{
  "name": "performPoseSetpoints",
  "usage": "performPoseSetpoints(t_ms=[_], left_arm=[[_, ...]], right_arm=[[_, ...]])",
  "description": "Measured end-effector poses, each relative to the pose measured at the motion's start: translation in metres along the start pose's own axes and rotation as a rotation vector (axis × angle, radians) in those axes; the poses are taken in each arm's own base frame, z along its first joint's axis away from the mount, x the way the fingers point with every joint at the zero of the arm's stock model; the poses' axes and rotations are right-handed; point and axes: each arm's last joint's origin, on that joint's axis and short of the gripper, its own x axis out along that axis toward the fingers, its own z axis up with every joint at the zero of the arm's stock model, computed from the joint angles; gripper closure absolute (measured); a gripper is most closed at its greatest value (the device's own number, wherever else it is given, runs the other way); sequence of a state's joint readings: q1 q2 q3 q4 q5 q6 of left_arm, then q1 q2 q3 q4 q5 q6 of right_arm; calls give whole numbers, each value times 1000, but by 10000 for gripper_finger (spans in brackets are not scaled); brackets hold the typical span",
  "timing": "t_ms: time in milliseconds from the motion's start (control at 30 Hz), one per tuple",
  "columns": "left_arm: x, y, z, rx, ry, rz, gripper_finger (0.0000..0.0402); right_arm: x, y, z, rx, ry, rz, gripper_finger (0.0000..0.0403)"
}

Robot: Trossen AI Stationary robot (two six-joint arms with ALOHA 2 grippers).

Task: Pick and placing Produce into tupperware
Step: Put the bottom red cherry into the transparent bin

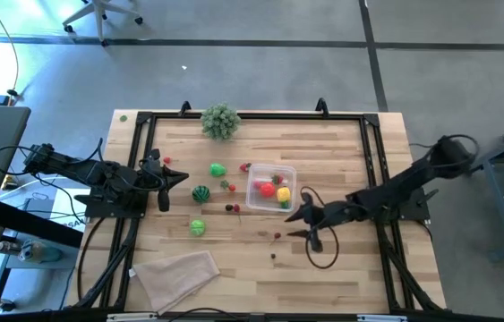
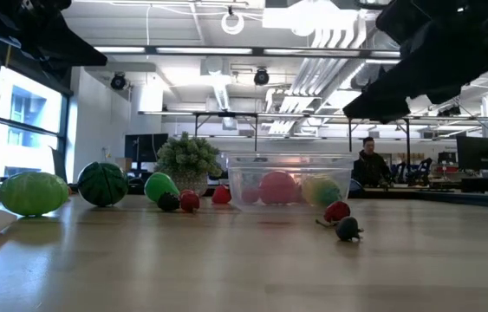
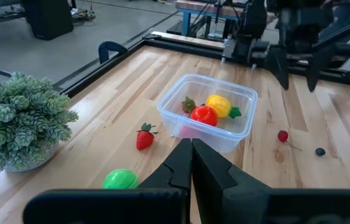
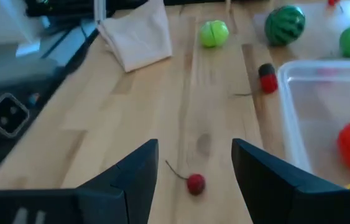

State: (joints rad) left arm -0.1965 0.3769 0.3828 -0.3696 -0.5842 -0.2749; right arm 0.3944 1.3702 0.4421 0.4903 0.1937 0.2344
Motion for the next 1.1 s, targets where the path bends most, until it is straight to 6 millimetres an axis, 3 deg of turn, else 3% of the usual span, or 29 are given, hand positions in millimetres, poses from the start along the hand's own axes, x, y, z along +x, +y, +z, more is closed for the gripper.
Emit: performPoseSetpoints(t_ms=[400,800,1100], left_arm=[[0,0,0,0,0,0,401],[0,0,0,0,0,1,401],[0,0,0,0,0,0,401]], right_arm=[[24,17,-42,192,84,-138,205],[53,30,-64,58,126,-210,205],[62,35,-65,6,145,-260,205]])
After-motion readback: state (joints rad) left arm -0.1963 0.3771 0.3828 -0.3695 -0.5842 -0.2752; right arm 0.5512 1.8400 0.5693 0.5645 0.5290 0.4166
